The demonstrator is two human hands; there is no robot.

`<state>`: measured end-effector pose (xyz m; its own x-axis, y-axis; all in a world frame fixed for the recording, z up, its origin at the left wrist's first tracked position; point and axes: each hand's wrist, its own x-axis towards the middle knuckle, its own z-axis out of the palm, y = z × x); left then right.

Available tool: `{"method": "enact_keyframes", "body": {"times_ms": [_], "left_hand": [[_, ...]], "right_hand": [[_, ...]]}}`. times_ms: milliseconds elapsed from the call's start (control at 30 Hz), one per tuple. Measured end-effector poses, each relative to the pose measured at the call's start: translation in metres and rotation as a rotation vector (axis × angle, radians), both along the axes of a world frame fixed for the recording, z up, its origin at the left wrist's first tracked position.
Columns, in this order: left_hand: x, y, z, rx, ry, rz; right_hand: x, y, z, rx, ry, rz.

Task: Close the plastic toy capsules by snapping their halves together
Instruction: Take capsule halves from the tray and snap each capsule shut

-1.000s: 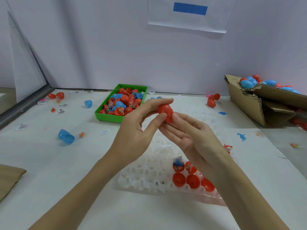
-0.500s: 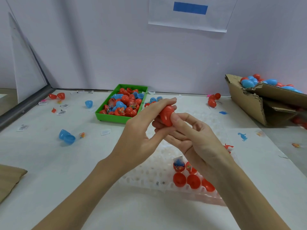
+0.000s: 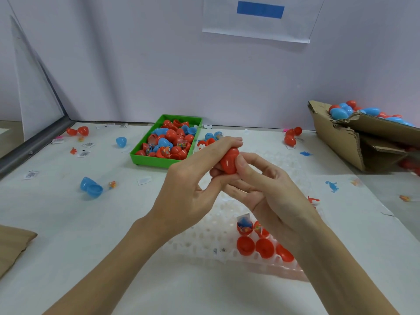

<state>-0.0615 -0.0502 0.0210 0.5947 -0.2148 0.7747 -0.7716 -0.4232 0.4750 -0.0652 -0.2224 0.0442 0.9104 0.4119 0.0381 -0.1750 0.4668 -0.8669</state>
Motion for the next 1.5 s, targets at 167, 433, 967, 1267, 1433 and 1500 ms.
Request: {"method": "enact_keyframes", "body": {"times_ms": [167, 433, 967, 1267, 1433, 1500], "left_hand": [[-0.001, -0.003, -0.001, -0.066, 0.118, -0.037], [0.001, -0.003, -0.003, -0.085, 0.244, -0.088], [0.000, -0.006, -0.002, -0.159, 0.295, -0.146], [-0.001, -0.012, -0.004, -0.113, 0.170, -0.080], [0.005, -0.006, -0.005, -0.192, 0.423, -0.285], [0.006, -0.004, -0.003, -0.326, 0.576, -0.384]], "right_hand": [[0.000, 0.000, -0.003, -0.011, 0.030, -0.008], [-0.001, 0.005, -0.009, 0.058, 0.138, -0.005], [-0.003, 0.007, -0.009, -0.113, -0.154, -0.181], [-0.001, -0.001, -0.006, -0.037, -0.080, -0.062], [0.000, 0.004, -0.010, -0.256, -0.378, -0.383], [0.002, 0.003, -0.011, -0.464, -0.555, -0.572]]}}
